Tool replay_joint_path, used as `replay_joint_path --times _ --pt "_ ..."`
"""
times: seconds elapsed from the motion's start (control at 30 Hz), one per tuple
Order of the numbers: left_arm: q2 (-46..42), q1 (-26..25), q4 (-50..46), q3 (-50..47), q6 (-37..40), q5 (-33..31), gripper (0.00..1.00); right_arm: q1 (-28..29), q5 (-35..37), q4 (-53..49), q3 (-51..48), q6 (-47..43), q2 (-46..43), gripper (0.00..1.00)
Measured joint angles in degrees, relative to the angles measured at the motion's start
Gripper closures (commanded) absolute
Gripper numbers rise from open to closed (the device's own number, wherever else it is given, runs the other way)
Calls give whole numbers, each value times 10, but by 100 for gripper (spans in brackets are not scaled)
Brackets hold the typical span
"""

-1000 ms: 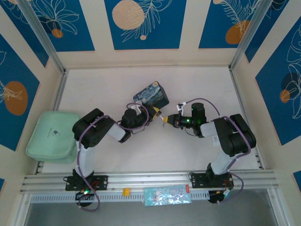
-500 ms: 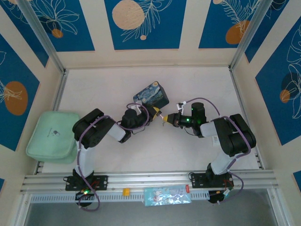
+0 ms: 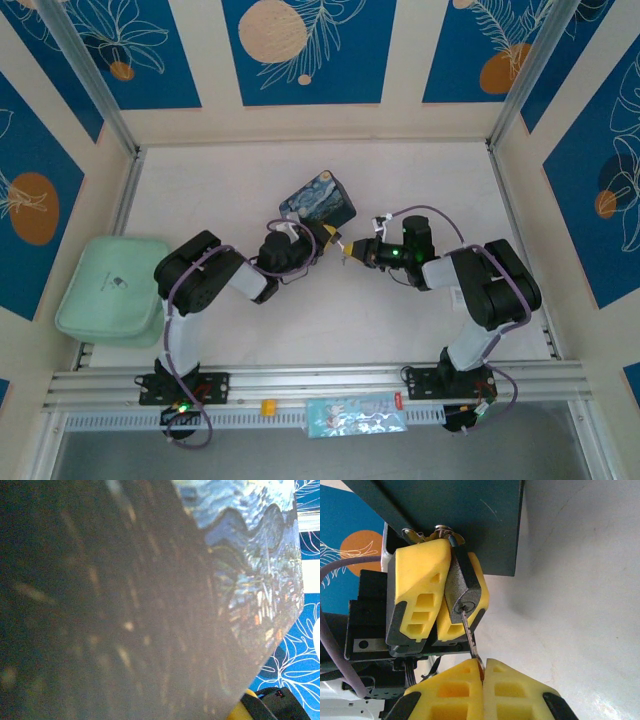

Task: Unlock the padlock with the key

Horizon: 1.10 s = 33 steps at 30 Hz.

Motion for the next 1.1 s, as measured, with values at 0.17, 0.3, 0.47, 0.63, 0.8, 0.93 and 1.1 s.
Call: replay_joint_path --times 0.17,0.3,0.47,0.63,0.8,0.93,1.1 --pt "0 0 4 0 0 3 100 -9 -16 -33 16 -11 0 100" --pt "0 -4 13 0 -2 17 100 -22 -39 -63 41 -28 0 100" --pt "0 -4 17 -1 -4 21 100 -26 -52 -86 50 -36 0 100" --pt "0 -4 17 -1 -4 21 100 -22 -49 -85 50 -33 0 100" --pt "0 -4 17 -1 -4 23 100 -12 -32 -71 50 -14 0 100" --pt "0 -4 21 -1 -5 19 100 -7 -21 -50 47 9 0 100" --pt "0 -4 24 -1 -10 11 100 -3 -14 -39 47 26 2 100"
